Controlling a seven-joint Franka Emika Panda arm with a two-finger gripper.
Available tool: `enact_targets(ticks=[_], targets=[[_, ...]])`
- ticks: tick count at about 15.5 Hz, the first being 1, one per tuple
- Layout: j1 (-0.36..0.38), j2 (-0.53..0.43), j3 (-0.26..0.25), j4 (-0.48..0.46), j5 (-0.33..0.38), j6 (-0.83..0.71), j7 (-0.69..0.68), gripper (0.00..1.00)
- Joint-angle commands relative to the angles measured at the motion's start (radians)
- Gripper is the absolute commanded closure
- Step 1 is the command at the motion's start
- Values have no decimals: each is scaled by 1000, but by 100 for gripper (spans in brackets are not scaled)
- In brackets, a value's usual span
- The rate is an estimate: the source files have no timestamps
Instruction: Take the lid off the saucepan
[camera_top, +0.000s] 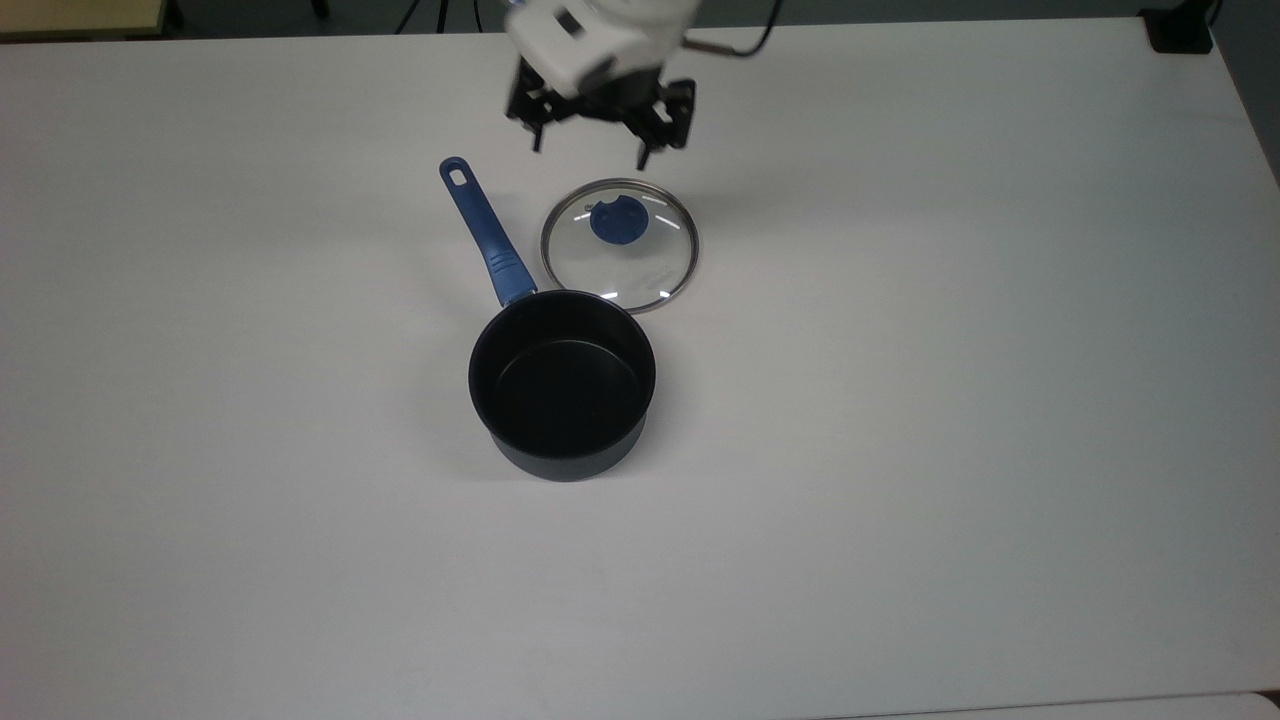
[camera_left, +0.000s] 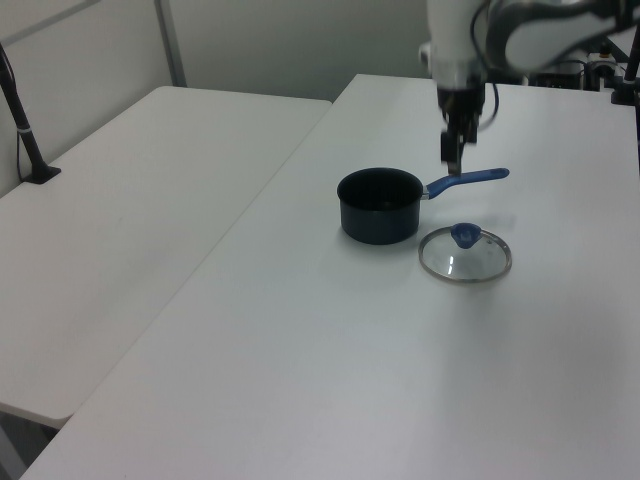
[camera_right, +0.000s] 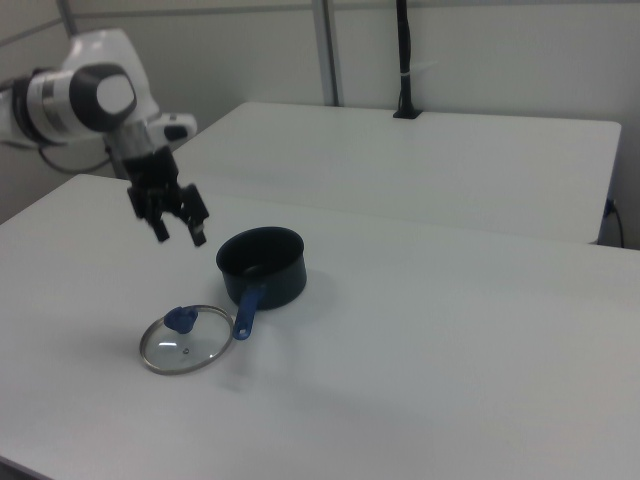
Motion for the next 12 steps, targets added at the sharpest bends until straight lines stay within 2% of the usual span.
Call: enact_targets(ticks=[1, 3, 7, 9, 12], targets=[[2, -64, -110, 62, 108, -33, 8, 0], [8, -93, -167, 70, 141, -38, 1, 0], [8, -117, -229, 99, 170, -38, -53, 0], [-7, -116, -236, 137, 168, -73, -157, 0], [-10, -116, -282, 186, 167, -114, -330, 0]])
